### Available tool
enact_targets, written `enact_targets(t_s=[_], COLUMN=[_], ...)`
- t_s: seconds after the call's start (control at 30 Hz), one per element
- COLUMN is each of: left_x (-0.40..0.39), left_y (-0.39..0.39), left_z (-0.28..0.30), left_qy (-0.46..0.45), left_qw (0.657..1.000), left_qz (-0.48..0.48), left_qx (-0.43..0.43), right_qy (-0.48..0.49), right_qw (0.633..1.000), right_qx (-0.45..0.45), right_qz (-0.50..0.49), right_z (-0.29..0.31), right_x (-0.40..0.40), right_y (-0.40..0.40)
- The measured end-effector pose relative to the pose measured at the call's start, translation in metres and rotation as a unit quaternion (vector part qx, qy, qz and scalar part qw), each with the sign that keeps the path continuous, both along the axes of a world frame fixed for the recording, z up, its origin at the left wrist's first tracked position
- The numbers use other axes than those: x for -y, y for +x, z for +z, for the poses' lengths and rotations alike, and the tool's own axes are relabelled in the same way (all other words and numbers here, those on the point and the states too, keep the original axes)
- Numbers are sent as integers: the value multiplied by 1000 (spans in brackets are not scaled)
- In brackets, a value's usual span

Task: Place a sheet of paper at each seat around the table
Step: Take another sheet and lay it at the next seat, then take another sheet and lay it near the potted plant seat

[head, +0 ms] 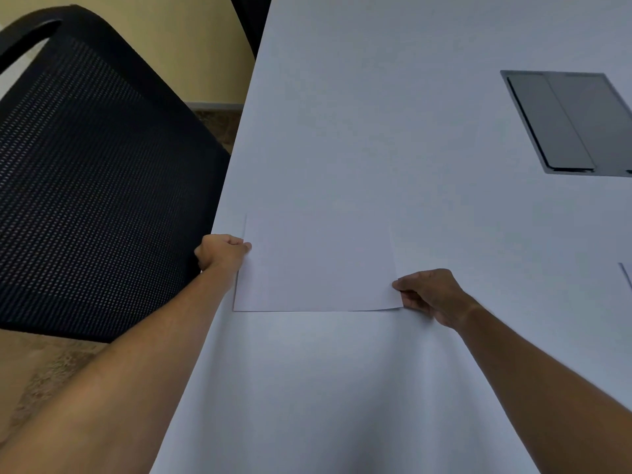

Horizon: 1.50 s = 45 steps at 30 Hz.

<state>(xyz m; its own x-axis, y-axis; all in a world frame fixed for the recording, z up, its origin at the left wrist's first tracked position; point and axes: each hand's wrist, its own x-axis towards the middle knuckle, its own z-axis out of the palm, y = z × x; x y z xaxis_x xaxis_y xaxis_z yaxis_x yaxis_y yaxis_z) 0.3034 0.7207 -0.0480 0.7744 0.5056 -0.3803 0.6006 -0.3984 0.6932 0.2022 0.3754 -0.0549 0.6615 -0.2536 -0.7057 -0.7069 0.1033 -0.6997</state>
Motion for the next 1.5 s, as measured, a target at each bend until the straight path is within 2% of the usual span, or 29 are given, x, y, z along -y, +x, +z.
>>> enact_targets(t_s=[0.97, 1.13, 1.27, 1.33, 1.4, 1.5], left_x=[8, 8, 20, 32, 49, 80], left_y=[2, -4, -16, -27, -40, -61], left_z=[4, 13, 24, 30, 39, 52], left_qy=[48, 47, 16, 17, 35, 74], left_qw=[999, 998, 995, 989, 976, 937], left_qz=[-18, -30, -79, -131, -199, -315], left_qx=[5, 23, 51, 59, 80, 135], right_qy=[-110, -114, -142, -198, -276, -375], right_qw=[991, 992, 990, 979, 958, 918], right_qx=[-29, -26, 1, 44, 82, 98], right_qz=[64, 43, 15, 1, 17, 84], right_z=[6, 17, 30, 36, 46, 64], right_x=[1, 3, 5, 6, 4, 1], right_y=[4, -1, -12, -20, -32, -50])
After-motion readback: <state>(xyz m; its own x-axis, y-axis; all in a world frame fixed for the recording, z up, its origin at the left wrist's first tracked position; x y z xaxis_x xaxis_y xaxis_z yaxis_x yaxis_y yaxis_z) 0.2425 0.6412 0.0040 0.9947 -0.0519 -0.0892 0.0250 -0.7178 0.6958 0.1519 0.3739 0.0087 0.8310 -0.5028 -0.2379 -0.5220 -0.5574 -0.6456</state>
